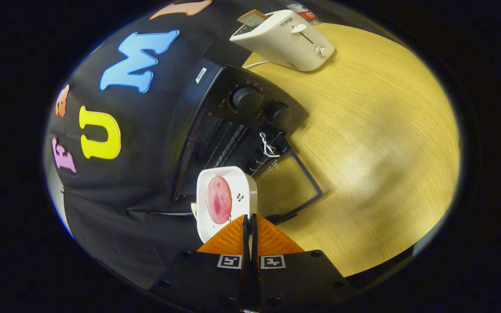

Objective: Open the toaster oven, put the food inside, and close the toaster oven door.

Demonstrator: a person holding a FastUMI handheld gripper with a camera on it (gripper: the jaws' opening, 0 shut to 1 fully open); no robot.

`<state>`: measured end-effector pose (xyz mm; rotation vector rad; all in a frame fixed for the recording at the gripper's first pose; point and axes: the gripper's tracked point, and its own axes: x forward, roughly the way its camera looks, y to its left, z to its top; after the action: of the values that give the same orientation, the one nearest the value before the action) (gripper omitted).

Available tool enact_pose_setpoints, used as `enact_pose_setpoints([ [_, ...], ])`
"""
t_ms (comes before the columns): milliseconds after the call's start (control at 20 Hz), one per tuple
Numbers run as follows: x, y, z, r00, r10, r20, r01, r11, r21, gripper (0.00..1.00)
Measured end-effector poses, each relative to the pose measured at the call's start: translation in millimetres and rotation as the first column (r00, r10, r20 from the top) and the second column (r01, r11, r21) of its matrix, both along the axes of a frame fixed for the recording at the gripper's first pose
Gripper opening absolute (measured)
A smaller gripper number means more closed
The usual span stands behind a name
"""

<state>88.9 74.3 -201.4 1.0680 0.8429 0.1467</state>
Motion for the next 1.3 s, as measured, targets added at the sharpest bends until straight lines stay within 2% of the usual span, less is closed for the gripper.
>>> enact_pose_setpoints([
  [250,53,16,-8,0.992,-0.123,0.01,0.121,0.988,0.095,0.02],
  [450,91,13,-9,0.96,-0.279,0.013,0.274,0.949,0.154,0.02],
  [550,105,19,-9,0.95,-0.313,0.004,0.306,0.933,0.189,0.02],
  [700,117,23,-18,0.938,-0.348,-0.009,0.346,0.93,0.121,0.02],
  [1000,138,35,-11,0.936,-0.35,0.034,0.344,0.932,0.11,0.02],
  [1100,142,34,-11,0.942,-0.33,0.056,0.325,0.942,0.08,0.05],
  [1300,136,39,1,0.959,-0.246,0.143,0.24,0.969,0.058,0.12],
])
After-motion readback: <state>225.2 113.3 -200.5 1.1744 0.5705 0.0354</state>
